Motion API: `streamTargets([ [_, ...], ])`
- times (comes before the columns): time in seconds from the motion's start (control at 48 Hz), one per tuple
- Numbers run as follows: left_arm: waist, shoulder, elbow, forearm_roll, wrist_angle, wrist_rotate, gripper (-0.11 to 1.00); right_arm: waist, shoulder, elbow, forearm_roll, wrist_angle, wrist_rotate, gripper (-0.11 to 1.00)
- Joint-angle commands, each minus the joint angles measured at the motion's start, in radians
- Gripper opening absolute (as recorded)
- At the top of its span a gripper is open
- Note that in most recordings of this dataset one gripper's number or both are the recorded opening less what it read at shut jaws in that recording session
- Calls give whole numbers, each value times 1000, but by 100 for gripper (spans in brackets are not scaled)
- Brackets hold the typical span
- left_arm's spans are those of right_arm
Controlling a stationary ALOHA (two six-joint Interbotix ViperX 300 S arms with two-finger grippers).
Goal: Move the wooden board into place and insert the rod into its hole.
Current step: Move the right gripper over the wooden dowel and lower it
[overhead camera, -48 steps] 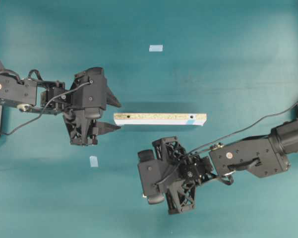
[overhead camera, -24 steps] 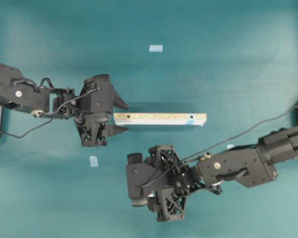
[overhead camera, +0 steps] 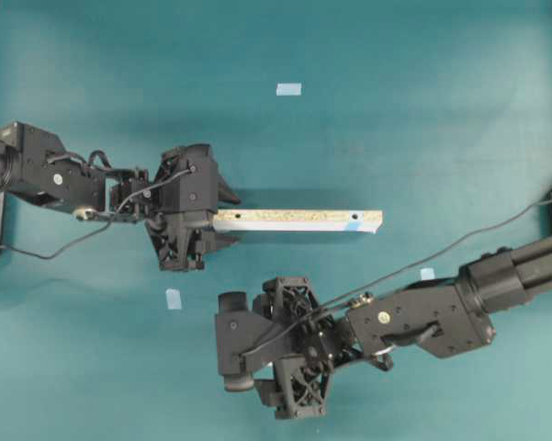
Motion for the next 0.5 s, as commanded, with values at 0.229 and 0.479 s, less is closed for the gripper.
streamTargets([
  [0.229,3,-12,-12,-2,-9,3,69,8,11,-52,0,57,6,90],
  [0.479,2,-12,-21,-2,-9,2,69,11,48,-100,-2,133,61,88],
])
